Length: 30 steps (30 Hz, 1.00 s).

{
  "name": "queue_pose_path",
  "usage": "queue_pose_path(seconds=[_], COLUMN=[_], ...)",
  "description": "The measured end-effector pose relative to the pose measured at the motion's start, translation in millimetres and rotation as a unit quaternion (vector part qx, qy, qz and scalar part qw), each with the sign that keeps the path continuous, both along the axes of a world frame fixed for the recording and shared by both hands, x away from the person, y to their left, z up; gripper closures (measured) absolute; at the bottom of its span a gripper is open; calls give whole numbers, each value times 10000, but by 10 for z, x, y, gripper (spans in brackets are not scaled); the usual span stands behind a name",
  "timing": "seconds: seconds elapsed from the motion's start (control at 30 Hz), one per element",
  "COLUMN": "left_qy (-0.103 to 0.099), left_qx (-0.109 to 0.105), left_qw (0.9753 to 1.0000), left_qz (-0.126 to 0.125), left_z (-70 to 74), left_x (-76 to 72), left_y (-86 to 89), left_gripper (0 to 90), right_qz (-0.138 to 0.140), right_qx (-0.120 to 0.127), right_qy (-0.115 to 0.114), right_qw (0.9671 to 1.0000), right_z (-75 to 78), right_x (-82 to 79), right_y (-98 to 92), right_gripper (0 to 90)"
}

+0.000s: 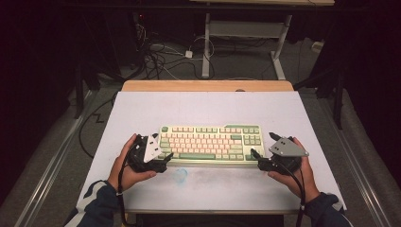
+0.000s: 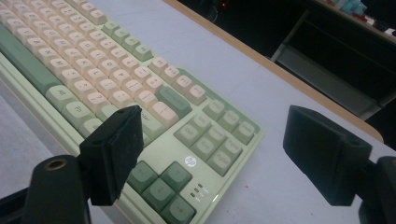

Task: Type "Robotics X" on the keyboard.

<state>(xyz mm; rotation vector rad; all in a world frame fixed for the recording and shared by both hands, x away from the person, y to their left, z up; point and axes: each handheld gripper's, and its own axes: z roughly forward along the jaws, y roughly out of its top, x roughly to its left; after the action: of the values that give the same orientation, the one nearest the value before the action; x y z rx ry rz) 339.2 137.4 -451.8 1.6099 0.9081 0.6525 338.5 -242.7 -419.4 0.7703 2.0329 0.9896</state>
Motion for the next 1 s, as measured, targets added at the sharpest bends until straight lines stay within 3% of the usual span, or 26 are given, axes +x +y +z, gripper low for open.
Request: queue_pose_path(seconds=[0.43,1.0], left_qy=[48,200], left_qx=[3,44], left_qw=[10000,9995], left_qz=[72,222], left_z=[-43,-141], left_x=[-57,-136], left_y=[95,256], left_gripper=[166,166], right_qz=[-230,-641], right_qx=[65,171], right_qy=[-33,42], right_qw=[9997,9978], right_z=[3,-109], right_x=[-80,-209], right_y=[-195,-511], right_gripper=[209,209])
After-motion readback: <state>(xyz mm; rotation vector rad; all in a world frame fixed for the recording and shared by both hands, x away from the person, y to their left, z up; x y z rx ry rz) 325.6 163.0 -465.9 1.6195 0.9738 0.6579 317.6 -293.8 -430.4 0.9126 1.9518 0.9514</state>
